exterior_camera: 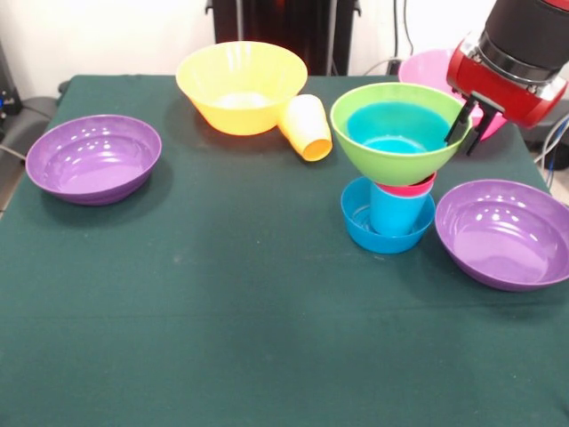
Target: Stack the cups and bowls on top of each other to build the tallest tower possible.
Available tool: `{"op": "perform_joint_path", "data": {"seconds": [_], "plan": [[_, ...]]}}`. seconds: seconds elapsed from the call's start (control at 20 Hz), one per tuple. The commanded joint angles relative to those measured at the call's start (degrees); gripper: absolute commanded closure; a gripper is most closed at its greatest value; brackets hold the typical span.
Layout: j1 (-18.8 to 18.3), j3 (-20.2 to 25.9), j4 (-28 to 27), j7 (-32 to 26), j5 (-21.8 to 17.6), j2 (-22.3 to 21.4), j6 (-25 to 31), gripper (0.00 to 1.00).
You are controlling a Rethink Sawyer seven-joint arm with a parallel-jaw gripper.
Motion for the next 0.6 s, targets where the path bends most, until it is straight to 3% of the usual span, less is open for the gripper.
{"op": "perform_joint_path", "data": {"seconds": [0.05,0.6], "plan": [[-0.1,4.4,4.2,11.5,1.3,0.9,-4.7,1.00],[0.0,4.1,5.9,12.3,2.9,0.6,-6.6,1.00]]}}
